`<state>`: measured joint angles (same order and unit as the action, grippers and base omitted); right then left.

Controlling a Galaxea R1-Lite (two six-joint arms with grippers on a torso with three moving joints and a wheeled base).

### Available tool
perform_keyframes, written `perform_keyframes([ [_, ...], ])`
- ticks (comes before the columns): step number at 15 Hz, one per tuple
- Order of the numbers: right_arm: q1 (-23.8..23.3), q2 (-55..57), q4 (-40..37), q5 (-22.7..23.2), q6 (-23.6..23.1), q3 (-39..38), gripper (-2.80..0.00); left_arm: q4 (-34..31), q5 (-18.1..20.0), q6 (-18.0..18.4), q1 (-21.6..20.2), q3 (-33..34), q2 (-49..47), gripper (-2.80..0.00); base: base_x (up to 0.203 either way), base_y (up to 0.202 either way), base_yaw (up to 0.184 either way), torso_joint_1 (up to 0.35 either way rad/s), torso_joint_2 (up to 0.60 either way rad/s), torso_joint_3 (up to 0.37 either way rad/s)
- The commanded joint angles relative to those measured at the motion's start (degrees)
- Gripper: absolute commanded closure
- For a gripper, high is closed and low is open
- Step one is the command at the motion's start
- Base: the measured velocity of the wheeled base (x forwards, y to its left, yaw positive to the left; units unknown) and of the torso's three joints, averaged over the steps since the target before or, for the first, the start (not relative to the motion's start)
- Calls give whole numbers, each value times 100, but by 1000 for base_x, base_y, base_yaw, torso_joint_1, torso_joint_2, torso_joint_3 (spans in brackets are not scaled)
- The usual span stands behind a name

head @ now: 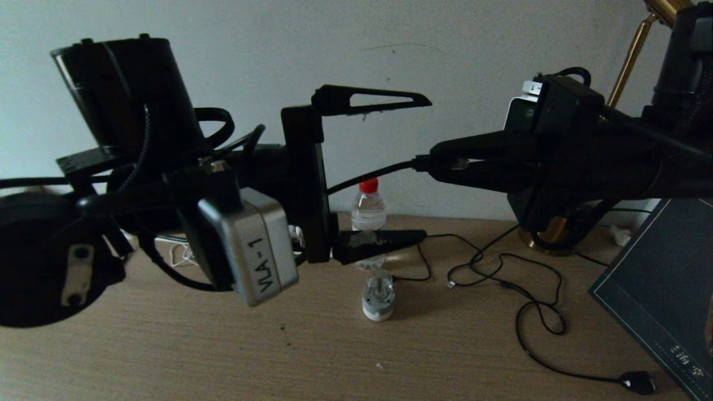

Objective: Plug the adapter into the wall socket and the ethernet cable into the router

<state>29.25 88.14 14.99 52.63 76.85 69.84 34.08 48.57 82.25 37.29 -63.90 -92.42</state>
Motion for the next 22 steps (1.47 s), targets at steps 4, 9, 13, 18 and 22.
perform_keyframes([
  [4, 13, -16, 12, 37, 41, -5, 0, 19, 25, 46, 5, 0, -13, 0, 0, 0, 0, 0, 0, 0],
  [9, 145, -68, 12, 29, 41, -69, 0, 19, 30, 20, 6, -9, -48, 0, 0, 0, 0, 0, 0, 0],
  [13, 178, -77, 12, 28, 41, -93, 0, 19, 22, 2, 24, -26, -66, 0, 0, 0, 0, 0, 0, 0],
  [18, 178, -121, 12, 28, 41, -129, 0, 19, 21, -7, 15, -18, -40, 0, 0, 0, 0, 0, 0, 0],
  [22, 178, -113, 12, 19, 41, -129, 0, 19, 21, -16, 6, -9, 7, -280, 0, 0, 0, 0, 0, 0],
])
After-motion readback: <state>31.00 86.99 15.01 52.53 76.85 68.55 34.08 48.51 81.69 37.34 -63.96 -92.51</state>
